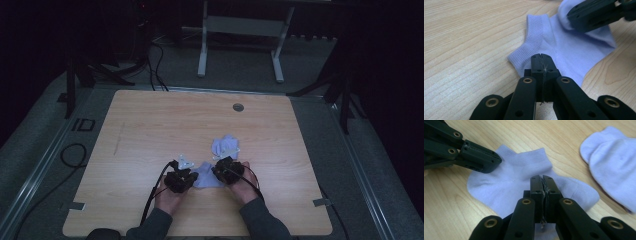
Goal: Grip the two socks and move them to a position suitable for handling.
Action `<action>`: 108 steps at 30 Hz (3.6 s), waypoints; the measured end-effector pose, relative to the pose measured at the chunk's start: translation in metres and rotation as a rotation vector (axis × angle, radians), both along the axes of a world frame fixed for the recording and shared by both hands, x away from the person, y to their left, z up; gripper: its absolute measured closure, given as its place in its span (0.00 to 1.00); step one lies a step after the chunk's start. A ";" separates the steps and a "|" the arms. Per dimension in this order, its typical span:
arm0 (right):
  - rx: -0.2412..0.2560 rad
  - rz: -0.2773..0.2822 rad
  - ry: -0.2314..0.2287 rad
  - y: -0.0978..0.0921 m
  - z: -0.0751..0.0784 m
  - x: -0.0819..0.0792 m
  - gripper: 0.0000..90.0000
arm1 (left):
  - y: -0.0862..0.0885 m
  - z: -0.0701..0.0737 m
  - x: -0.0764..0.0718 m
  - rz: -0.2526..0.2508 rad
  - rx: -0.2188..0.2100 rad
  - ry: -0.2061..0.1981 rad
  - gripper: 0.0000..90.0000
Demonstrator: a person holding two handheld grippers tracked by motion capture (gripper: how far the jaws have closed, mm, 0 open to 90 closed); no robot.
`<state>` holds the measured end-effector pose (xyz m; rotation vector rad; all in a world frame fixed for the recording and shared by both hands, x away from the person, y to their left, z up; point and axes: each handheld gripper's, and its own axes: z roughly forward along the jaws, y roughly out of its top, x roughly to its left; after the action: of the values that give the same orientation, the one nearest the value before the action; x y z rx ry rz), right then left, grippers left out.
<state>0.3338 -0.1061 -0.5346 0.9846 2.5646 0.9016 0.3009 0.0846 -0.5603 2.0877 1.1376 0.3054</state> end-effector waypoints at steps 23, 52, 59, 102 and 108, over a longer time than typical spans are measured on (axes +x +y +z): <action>0.075 -0.125 0.001 -0.068 0.002 -0.024 0.97 | 0.001 0.000 0.001 -0.004 -0.001 0.003 1.00; 0.109 -0.240 -0.003 -0.107 -0.002 -0.045 0.99 | 0.003 0.000 0.001 -0.018 -0.012 0.008 1.00; 0.104 -0.189 -0.040 -0.093 0.012 -0.030 0.97 | 0.004 0.000 -0.001 -0.032 -0.008 -0.002 0.99; 0.008 -0.202 0.169 -0.002 -0.003 0.098 0.99 | 0.017 0.006 -0.001 -0.022 -0.058 -0.029 0.91; 0.009 -0.179 0.159 -0.003 -0.001 0.092 0.99 | 0.016 0.005 0.000 -0.021 -0.057 -0.025 0.91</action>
<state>0.4256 -0.1092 -0.5358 1.3135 2.5476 0.8174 0.3006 0.1010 -0.5551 2.0396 1.0968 0.2851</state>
